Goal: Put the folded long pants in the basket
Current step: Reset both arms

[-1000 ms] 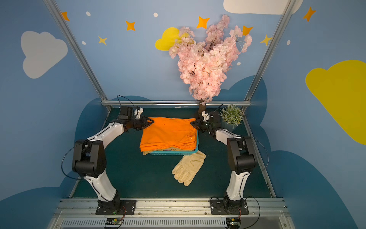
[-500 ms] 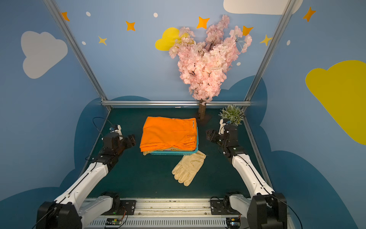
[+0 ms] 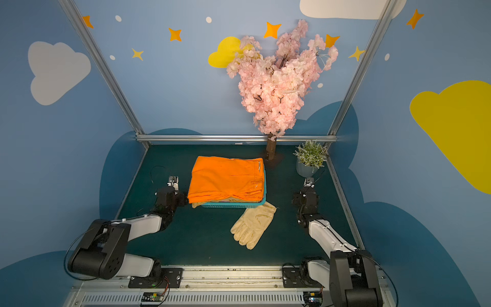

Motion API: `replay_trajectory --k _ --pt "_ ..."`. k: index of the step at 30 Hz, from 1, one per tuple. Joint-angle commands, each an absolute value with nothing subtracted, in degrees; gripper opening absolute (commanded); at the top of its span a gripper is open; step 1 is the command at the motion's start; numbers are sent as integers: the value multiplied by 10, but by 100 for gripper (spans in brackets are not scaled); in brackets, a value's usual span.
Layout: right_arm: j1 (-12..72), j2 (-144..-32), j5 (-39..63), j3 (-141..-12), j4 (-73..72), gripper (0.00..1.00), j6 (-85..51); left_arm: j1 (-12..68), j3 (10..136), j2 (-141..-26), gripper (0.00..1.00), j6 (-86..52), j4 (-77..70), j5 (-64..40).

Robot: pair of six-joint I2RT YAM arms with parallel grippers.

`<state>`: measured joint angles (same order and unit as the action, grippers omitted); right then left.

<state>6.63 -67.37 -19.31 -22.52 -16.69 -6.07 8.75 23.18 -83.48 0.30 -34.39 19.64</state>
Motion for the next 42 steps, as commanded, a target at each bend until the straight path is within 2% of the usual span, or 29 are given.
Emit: replay_trajectory --k 1,4,7,8,9,10,11,13,15,34,42 --pt "49 -694 -173 -192 -337 74 -22 40 206 -855 81 -6 -508 176" --pt "3 -772 -110 -184 -437 74 -71 5 176 -898 81 -10 -597 86" --pt "0 -835 -8 -207 -462 73 -20 25 189 -877 84 18 -538 77" --pt "-3 -849 0 -225 -449 79 -25 26 189 -872 86 17 -528 76" --pt "-4 -852 -3 -236 -430 98 -30 26 188 -883 87 17 -548 79" --pt "-4 -844 2 -239 -410 98 -27 26 192 -889 97 15 -552 83" --pt "-5 -845 3 -240 -407 98 -27 23 205 -890 100 9 -534 87" --pt "-4 -844 0 -241 -406 98 -27 -1 228 -884 100 -9 -472 53" --pt "-3 -842 0 -238 -410 98 -26 -19 227 -882 100 -14 -470 14" --pt "7 -845 -13 -246 -400 98 -18 -18 226 -880 100 -13 -469 15" --pt "3 -847 27 -253 -383 98 -5 -18 226 -880 100 -13 -469 15"
